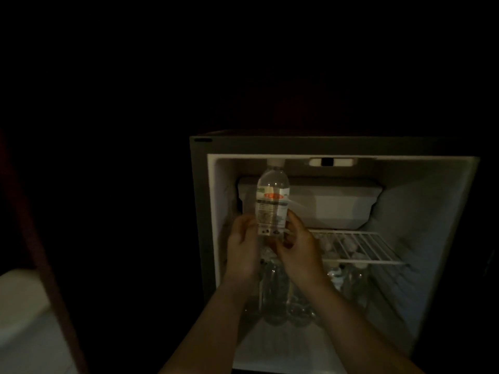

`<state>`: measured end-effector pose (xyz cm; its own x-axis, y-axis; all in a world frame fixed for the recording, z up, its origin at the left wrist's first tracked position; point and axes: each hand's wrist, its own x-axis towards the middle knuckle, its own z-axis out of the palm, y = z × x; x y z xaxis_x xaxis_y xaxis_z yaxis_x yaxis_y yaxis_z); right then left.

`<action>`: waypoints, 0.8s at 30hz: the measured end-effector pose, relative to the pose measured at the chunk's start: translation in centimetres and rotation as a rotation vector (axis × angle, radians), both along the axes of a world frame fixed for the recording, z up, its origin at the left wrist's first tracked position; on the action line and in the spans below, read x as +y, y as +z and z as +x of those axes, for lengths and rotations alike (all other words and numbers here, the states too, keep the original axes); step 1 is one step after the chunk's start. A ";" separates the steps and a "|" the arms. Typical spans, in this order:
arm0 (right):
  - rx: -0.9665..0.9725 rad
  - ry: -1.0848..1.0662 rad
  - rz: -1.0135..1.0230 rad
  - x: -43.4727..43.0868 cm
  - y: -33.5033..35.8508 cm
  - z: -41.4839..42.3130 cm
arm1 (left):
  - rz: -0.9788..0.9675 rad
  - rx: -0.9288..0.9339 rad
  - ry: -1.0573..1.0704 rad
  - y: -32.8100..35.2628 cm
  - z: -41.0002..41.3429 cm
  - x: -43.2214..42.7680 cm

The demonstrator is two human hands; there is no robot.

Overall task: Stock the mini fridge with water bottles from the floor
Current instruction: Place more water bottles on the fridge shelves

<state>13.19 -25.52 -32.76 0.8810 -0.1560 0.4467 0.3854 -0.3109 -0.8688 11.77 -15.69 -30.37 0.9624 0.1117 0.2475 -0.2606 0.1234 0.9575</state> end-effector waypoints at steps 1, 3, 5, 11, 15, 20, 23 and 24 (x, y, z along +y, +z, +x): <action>-0.008 -0.006 0.010 0.3 -0.1 0.2 | 0.027 -0.007 0.000 -0.1 0.0 0.1; -0.024 -0.021 0.011 0.9 -0.2 0.6 | 0.057 -0.014 0.012 -0.2 0.2 0.1; -0.046 -0.044 0.006 1.3 -0.4 0.9 | 0.056 -0.019 0.040 0.0 0.4 0.2; -0.070 -0.047 0.084 2.4 -0.9 1.4 | 0.079 0.010 0.062 -0.1 1.0 0.2; -0.009 -0.080 -0.052 2.2 -0.9 1.7 | 0.114 0.015 0.003 0.1 1.1 0.4; 0.041 -0.092 0.015 2.4 0.3 1.2 | 0.146 0.052 0.007 -0.1 0.8 0.3; 0.081 -0.151 0.025 1.6 0.9 0.4 | 0.220 0.082 -0.005 -0.3 0.4 0.3; 0.088 -0.171 0.021 1.2 1.1 -0.1 | 0.244 0.076 -0.007 -0.1 0.1 0.4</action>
<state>13.14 -24.30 -31.66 0.8763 -0.3154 0.3641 0.2504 -0.3474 -0.9037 11.82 -15.25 -30.52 0.9799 0.0507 0.1931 -0.1866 -0.1117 0.9761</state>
